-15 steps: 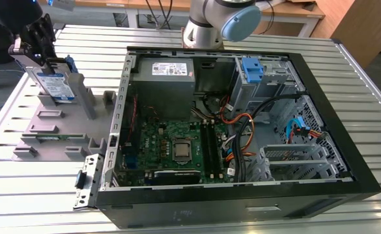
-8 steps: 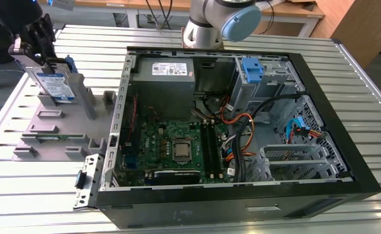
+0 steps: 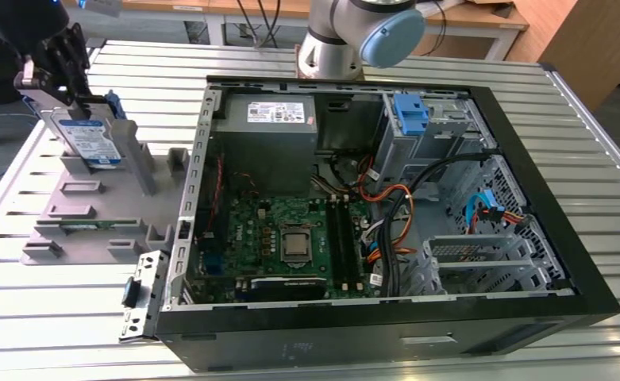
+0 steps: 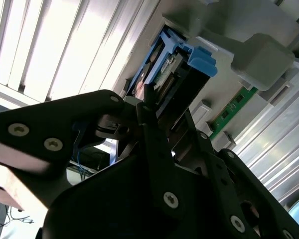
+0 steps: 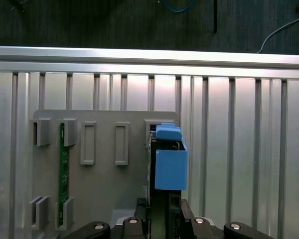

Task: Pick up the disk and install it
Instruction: 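Pick up the disk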

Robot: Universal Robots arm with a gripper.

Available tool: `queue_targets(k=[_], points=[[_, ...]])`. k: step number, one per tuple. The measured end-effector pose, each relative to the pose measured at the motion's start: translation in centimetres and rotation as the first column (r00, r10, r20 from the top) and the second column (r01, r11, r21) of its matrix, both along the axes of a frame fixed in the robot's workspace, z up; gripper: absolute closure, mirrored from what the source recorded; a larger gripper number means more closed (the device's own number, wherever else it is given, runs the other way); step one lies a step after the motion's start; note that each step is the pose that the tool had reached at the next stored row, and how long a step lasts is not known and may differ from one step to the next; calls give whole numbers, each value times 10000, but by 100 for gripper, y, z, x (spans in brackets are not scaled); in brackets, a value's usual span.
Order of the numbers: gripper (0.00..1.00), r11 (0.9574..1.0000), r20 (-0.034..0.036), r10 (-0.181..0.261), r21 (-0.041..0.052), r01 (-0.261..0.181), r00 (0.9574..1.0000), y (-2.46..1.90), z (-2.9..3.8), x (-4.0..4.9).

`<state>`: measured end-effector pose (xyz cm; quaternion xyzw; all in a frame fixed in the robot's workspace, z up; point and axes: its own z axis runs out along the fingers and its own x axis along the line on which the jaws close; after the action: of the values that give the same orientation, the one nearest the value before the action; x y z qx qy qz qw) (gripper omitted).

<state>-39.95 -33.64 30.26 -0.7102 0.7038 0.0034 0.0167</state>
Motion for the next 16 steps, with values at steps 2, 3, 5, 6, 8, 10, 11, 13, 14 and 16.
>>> queue_targets(k=[2, 3, 5, 6, 8, 10, 11, 13, 14, 16], points=[[65, 10000, -1, 0, 0, 0, 10000, 0, 5, 0], [65, 10000, 0, 0, 0, 0, 10000, 0, 6, 0], [65, 10000, -1, 0, 0, 0, 10000, 0, 7, 0], [65, 10000, 0, 0, 0, 0, 10000, 0, 7, 0], [65, 10000, -1, 0, -1, 0, 10000, 0, 8, 0], [65, 10000, -1, 0, 0, 0, 10000, 0, 9, 0], [65, 10000, -4, 0, -2, 0, 10000, 0, 14, 0], [65, 10000, -4, 0, -2, 0, 10000, 0, 37, 0], [65, 10000, -1, 0, -1, 0, 10000, 0, 53, 0], [65, 10000, -1, 0, 0, 0, 10000, 0, 90, 0]])
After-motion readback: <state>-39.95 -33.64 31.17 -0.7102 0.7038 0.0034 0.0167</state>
